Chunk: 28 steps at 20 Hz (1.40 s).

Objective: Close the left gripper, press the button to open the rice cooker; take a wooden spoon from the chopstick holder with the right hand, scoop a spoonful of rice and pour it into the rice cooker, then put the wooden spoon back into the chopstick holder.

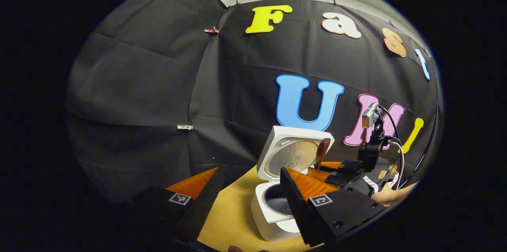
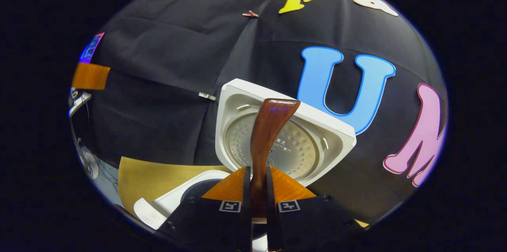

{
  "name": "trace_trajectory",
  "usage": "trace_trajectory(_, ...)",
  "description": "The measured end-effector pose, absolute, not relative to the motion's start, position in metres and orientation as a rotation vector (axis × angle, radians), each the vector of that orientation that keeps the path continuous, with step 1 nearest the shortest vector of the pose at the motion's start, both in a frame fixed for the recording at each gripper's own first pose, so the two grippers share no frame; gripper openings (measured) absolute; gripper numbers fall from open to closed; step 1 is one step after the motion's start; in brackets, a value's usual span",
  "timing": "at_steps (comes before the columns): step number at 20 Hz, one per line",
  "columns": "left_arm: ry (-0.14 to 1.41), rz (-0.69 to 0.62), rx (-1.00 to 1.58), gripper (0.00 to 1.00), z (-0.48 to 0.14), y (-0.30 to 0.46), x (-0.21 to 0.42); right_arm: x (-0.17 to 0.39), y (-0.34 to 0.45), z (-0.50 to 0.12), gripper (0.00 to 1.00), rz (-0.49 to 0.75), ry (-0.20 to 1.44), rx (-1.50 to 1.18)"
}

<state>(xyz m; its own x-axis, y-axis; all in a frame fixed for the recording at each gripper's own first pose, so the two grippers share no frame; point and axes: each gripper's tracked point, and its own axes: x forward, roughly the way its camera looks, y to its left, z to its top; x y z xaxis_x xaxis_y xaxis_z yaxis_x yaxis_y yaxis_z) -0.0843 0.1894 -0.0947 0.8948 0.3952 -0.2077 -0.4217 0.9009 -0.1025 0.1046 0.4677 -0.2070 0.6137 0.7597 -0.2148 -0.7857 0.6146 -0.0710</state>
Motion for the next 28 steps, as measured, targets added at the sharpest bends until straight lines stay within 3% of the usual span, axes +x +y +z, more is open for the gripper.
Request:
trace_trajectory(4, 0.187, 0.426, -0.141, 0.93, -0.094, 0.187, -0.087, 0.092, 0.471, -0.203, 0.19, 0.933, 0.088, -0.290)
trace_trajectory(7, 0.185, 0.430, -0.137, 0.93, -0.092, 0.184, -0.090, 0.094, 0.469, -0.211, 0.19, 0.928, 0.135, -0.224)
trace_trajectory(16, 0.184, 0.422, -0.128, 0.92, -0.088, 0.174, -0.092, 0.134, 0.411, -0.238, 0.18, 0.642, 0.550, 0.615)
trace_trajectory(24, 0.172, 0.350, -0.113, 0.92, -0.080, 0.145, -0.068, 0.137, 0.341, -0.205, 0.18, 0.556, 0.610, 1.129)
trace_trajectory(28, 0.172, 0.288, -0.113, 0.92, -0.079, 0.124, -0.049, 0.140, 0.262, -0.197, 0.19, 0.449, 0.548, 1.180)
